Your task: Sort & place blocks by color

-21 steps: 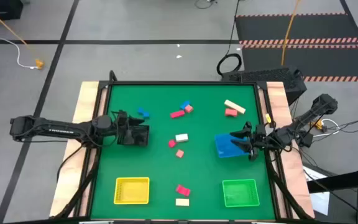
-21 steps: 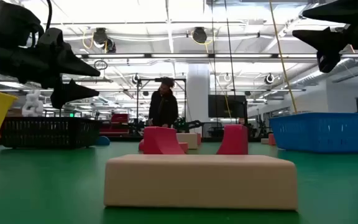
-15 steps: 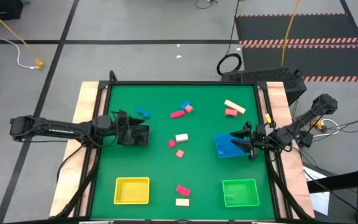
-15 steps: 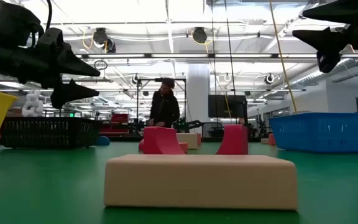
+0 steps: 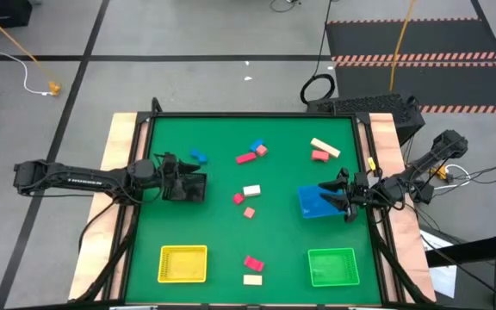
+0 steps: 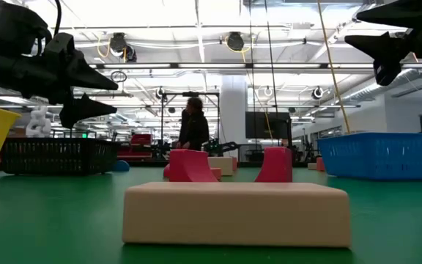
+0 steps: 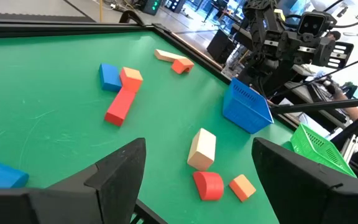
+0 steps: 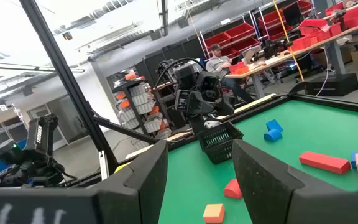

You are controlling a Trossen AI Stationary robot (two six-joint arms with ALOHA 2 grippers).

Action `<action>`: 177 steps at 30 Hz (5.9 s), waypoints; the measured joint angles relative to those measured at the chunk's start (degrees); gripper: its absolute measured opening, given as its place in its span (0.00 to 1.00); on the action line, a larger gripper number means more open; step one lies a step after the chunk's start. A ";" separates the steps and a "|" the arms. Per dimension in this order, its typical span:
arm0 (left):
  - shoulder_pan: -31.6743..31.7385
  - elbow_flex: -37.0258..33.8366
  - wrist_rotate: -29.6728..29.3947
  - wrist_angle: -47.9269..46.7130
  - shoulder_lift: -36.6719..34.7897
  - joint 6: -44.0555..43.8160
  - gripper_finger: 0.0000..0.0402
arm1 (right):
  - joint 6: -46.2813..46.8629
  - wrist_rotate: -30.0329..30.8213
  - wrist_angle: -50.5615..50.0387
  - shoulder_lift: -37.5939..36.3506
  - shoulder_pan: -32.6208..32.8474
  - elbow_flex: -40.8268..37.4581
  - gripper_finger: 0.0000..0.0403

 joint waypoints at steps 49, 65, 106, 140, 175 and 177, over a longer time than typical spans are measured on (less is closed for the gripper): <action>0.00 0.00 0.00 0.00 0.00 0.00 0.73 | -0.22 0.00 0.02 0.02 0.00 0.00 0.42; 0.00 0.01 0.00 0.02 0.00 0.00 0.73 | 5.57 1.43 5.16 0.02 0.02 -0.02 0.42; 0.00 0.00 0.00 0.02 0.00 0.00 0.73 | 15.48 1.68 6.96 0.00 0.01 -0.02 0.42; 0.01 0.00 0.00 0.02 -0.02 0.00 0.73 | -23.06 11.36 10.45 4.89 -20.43 8.10 0.42; 0.00 0.01 0.00 -0.01 0.00 0.00 0.73 | 4.86 -18.33 -40.39 28.66 -71.37 30.58 0.42; 0.00 0.00 0.00 0.02 0.00 0.00 0.73 | 6.12 -22.28 -42.18 31.19 -74.48 30.58 0.42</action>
